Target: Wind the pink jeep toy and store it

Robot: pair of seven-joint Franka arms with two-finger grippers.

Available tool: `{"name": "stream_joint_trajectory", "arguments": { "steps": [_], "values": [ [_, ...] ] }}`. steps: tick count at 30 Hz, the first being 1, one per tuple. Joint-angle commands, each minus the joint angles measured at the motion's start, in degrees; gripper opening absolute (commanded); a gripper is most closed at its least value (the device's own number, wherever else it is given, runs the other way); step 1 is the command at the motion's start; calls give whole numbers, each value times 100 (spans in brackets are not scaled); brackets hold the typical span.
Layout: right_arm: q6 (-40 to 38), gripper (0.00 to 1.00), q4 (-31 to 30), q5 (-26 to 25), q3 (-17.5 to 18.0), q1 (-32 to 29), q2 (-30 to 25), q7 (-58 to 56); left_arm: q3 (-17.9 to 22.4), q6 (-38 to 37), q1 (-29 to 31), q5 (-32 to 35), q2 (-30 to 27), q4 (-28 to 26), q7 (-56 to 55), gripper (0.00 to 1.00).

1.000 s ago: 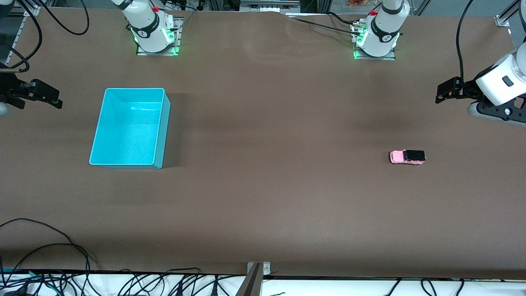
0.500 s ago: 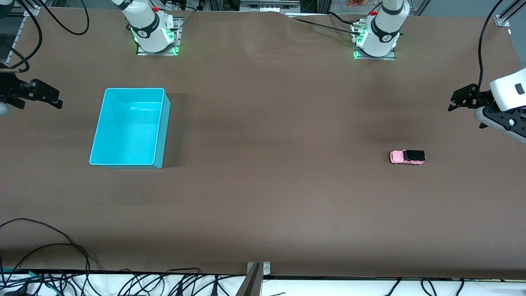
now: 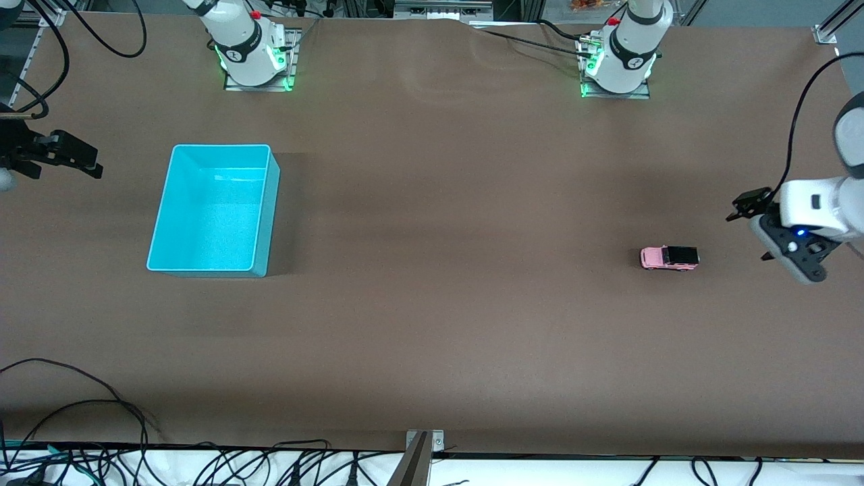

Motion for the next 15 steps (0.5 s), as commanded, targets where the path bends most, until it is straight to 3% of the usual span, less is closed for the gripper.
{"name": "stream_joint_trajectory", "arguments": {
  "steps": [1, 15],
  "values": [
    [-16, 100, -55, -3, 20, -18, -50, -82, -41, 772, -4, 123, -88, -732, 478, 100],
    [-16, 100, -55, -3, 20, -18, -50, -82, -50, 2117, 57, 456, -141, -1822, 1374, 100]
  ]
}}
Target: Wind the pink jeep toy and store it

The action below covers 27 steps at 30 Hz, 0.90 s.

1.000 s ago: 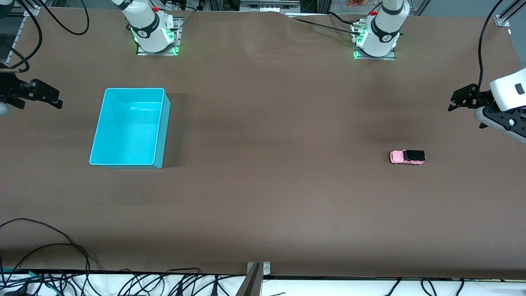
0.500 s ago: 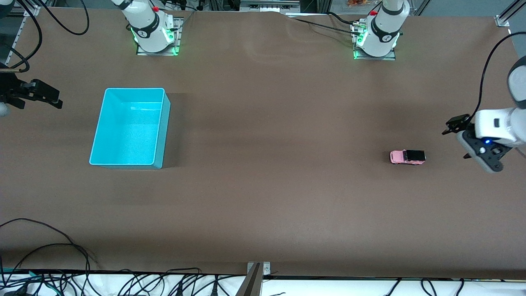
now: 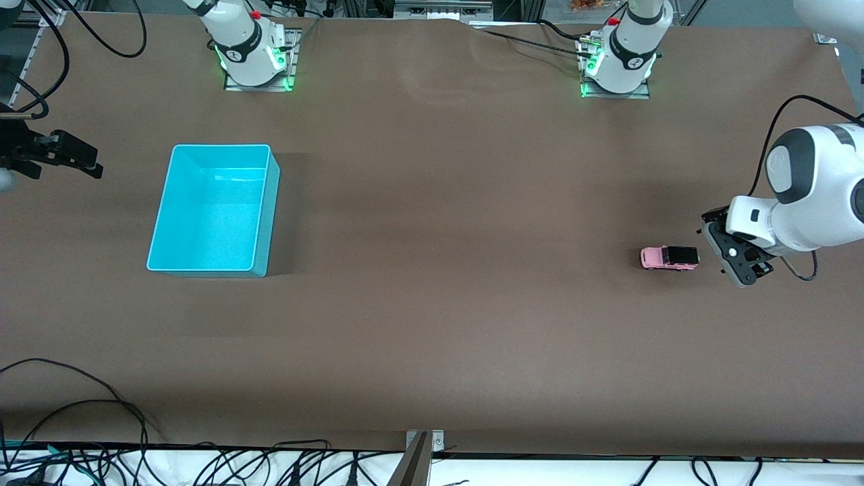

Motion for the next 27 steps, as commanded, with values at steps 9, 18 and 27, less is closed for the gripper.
{"name": "stream_joint_trajectory", "arguments": {
  "steps": [9, 18, 27],
  "values": [
    [-25, 100, -55, -3, 11, -18, -50, -82, -18, 1846, 261, 281, -132, -1198, 1176, 100],
    [-25, 100, -55, -3, 19, -18, -50, -82, -18, 2593, 270, 290, -27, -1717, 1352, 100],
    [-17, 100, -55, -3, 11, -18, -50, -82, -26, 2919, 323, 281, 263, -1726, 1739, 100]
  ]
}}
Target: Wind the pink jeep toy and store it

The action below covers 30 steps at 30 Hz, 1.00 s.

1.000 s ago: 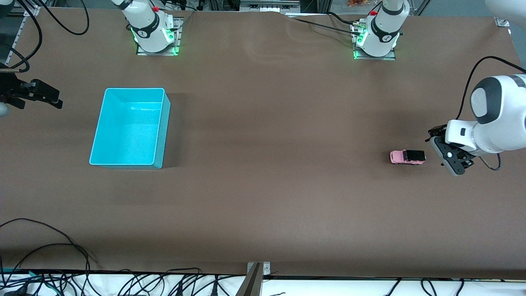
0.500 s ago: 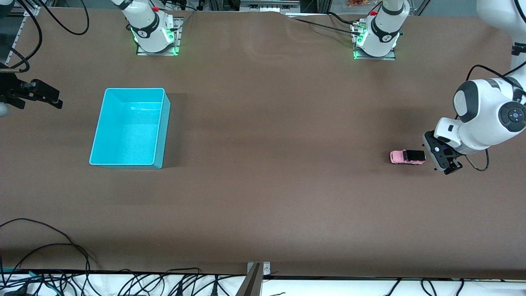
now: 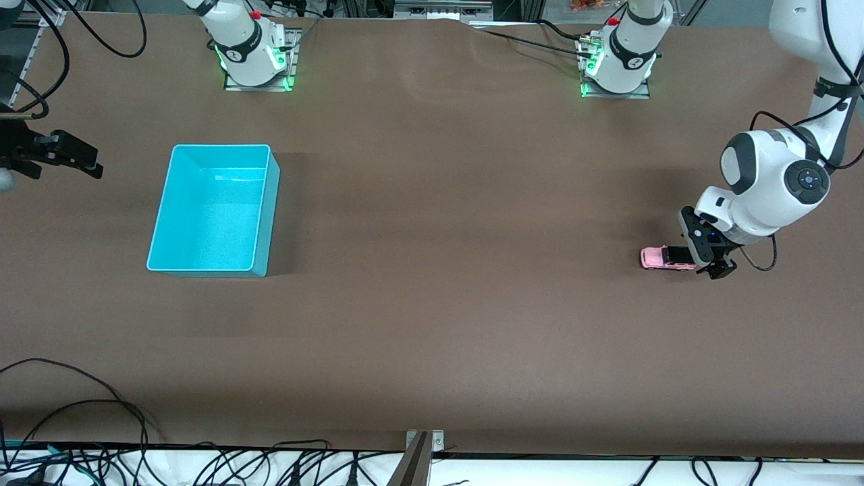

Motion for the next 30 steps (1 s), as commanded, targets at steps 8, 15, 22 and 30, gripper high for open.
{"name": "stream_joint_trajectory", "arguments": {
  "steps": [8, 15, 22, 30],
  "values": [
    [-16, 100, -54, -3, 10, -18, -50, -82, -31, 335, 85, 110, 324, -14, 305, 100],
    [-16, 100, -54, -3, 10, -27, -50, -82, -31, 450, 85, 110, 447, -40, 305, 100],
    [-16, 100, -54, -3, 10, -27, -50, -82, -31, 450, 41, 119, 464, -40, 506, 66],
    [-16, 100, -54, -3, 10, -18, -50, -82, -31, 450, 50, 119, 464, -40, 603, 22]
  ]
}}
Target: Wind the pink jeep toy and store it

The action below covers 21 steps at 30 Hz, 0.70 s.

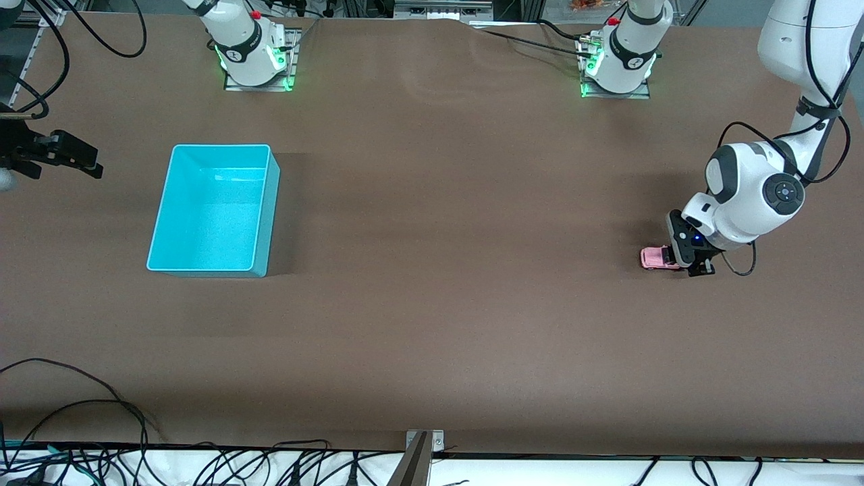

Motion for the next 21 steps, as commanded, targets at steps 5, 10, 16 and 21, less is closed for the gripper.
{"name": "stream_joint_trajectory", "arguments": {
  "steps": [5, 10, 16, 21],
  "values": [
    [-16, 100, -54, -3, 11, -27, -50, -82, -24, 69, -1, 118, -10, -32, 129, 13],
    [-16, 100, -54, -3, 11, -27, -50, -82, -33, 69, -27, 118, -10, -23, 129, 10],
    [-25, 100, -54, -3, 11, -18, -50, -82, -200, 69, -19, 118, 25, 38, 427, 10],
    [-25, 100, -54, -3, 11, -27, -50, -82, -200, 69, -1, 118, 34, 38, 436, 10]
  ]
}}
